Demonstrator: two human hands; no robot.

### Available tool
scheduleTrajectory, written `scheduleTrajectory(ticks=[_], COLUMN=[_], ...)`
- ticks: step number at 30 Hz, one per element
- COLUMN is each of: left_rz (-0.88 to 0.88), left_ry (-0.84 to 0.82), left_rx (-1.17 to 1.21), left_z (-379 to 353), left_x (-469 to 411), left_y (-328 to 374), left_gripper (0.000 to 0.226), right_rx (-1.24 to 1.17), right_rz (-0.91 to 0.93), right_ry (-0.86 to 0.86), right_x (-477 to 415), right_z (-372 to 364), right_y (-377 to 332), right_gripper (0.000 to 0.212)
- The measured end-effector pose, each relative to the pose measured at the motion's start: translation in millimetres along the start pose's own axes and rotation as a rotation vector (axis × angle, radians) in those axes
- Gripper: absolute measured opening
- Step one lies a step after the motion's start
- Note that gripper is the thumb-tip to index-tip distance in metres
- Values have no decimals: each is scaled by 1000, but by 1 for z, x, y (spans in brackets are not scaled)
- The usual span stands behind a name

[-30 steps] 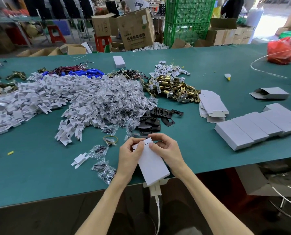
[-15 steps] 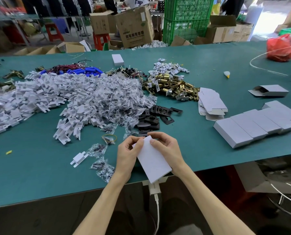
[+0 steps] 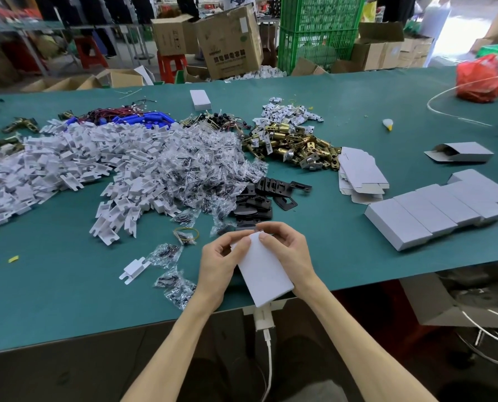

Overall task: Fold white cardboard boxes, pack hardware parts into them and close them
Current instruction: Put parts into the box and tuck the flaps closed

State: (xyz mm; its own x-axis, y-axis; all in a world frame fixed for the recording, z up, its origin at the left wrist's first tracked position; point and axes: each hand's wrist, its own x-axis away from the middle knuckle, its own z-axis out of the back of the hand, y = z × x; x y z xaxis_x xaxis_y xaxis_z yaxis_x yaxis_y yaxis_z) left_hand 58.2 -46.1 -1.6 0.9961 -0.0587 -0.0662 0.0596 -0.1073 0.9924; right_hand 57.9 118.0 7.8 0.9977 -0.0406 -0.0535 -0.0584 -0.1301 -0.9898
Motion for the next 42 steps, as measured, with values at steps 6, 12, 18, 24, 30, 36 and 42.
scheduleTrajectory(ticks=[6,12,18,24,30,36,42], left_rz=[19,15,27,-4,-1,4,-64], left_ry=[-29,-50,-24,34,69,-66,-106], left_rx=[3,-34,-24,-43,-58,-114,-122], left_z=[-2,-3,-2,-3,-2,-5,-7], left_x=[2,3,1,-1,-2,-1,-2], left_y=[3,1,-1,-2,-3,-2,-2], left_gripper=[22,18,18,16,13,30,39], right_rx=[15,44,69,50,155,635,1151], right_rz=[-5,-24,-30,-47,-20,50,-5], right_ry=[9,59,79,122,92,72,-158], right_x=[1,-1,-1,-4,-4,-13,9], right_z=[1,2,0,-1,-1,14,0], right_y=[2,4,5,3,-1,-21,-36], right_gripper=[17,4,6,6,3,14,79])
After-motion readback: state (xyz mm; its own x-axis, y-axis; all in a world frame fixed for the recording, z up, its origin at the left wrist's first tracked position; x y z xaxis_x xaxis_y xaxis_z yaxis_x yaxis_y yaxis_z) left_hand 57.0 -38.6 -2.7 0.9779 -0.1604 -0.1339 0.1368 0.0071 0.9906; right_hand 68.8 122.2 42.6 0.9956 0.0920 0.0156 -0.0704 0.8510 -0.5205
